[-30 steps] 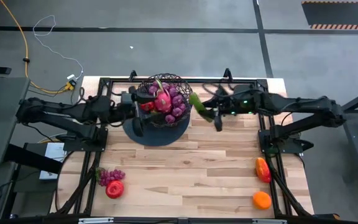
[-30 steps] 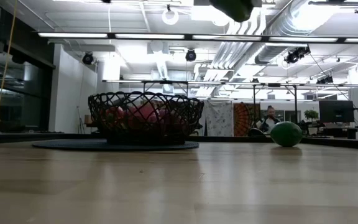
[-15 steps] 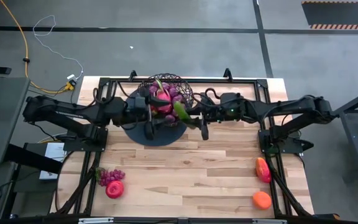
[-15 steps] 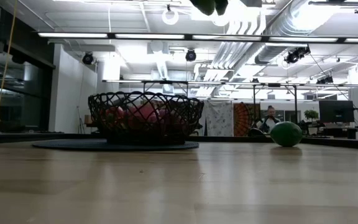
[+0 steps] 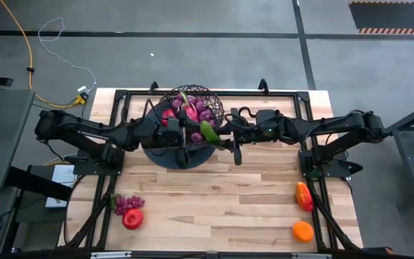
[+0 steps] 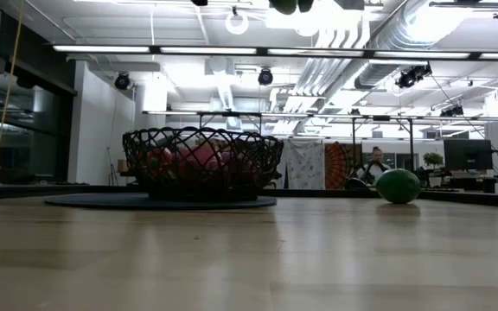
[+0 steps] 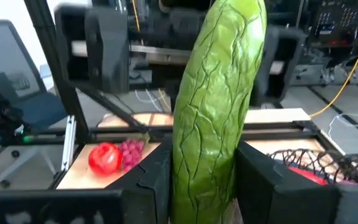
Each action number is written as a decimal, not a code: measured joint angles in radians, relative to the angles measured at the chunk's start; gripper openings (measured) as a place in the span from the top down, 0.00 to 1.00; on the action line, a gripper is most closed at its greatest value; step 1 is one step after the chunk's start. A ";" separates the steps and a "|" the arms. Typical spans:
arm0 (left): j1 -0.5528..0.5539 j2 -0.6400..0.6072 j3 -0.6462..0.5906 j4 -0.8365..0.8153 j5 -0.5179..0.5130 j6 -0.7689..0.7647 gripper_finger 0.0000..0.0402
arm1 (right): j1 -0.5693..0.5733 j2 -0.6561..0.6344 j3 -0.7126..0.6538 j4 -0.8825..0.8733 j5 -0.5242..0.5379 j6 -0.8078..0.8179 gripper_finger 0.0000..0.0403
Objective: Build produce basket
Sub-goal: Put the green cucumber into the black basket, then put the green lemon into the black basket
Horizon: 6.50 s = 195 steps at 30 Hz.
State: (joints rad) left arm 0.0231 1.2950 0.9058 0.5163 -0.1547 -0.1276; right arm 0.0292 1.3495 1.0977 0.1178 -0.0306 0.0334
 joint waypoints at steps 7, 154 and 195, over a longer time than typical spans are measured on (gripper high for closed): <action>0.004 0.058 0.000 0.126 -0.006 0.000 0.28 | 0.000 0.000 0.000 -0.006 0.000 -0.016 0.71; 0.034 -0.630 -0.158 -0.665 -0.153 0.154 0.32 | -0.255 -0.193 0.000 -1.214 0.599 1.280 0.30; 0.034 -0.630 -0.158 -0.665 -0.171 0.157 0.32 | -0.580 -0.087 -0.415 -0.773 0.320 1.694 0.33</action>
State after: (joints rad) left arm 0.0566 0.6647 0.7483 -0.1490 -0.3260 0.0296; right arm -0.5509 1.2628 0.6830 -0.6556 0.2896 1.7275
